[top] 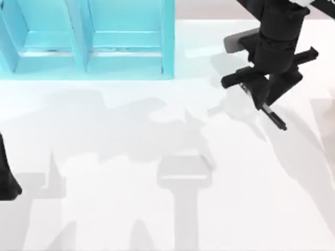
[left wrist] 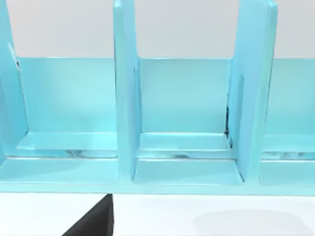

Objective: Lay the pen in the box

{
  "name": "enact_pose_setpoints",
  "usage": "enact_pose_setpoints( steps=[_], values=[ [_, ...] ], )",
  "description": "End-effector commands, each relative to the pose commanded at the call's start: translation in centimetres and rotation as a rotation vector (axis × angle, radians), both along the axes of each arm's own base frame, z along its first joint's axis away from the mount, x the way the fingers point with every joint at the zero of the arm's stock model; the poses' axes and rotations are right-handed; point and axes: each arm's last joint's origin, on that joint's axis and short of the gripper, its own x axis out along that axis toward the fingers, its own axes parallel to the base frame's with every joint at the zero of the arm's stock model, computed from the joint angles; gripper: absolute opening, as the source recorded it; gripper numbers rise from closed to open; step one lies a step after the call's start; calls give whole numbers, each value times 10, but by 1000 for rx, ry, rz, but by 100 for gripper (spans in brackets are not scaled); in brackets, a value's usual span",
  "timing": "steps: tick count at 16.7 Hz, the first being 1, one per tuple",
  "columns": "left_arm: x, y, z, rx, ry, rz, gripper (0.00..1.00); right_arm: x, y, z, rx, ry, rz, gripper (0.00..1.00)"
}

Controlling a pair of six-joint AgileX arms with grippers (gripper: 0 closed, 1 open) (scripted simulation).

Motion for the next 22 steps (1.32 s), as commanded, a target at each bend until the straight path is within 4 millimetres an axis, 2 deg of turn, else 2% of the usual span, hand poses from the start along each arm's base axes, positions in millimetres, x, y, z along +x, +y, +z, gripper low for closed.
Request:
enact_pose_setpoints(
  steps=[3,5,9,12,14,16,22],
  values=[
    [0,0,0,0,0,0,100,15,-87,4,-66,-3,-456,0],
    [0,0,0,0,0,0,100,15,-146,7,-110,-5,-763,0],
    [0,0,0,0,0,0,100,-5,-249,13,-184,-13,-1333,0],
    [0,0,0,0,0,0,100,-29,-306,19,-221,-22,-1678,0],
    [0,0,0,0,0,0,100,-43,-331,22,-233,-29,-1847,0],
    [0,0,0,0,0,0,100,-53,-347,25,-238,-34,-1953,0],
    [0,0,0,0,0,0,100,-55,-351,25,-239,-34,-1983,0]
  ],
)
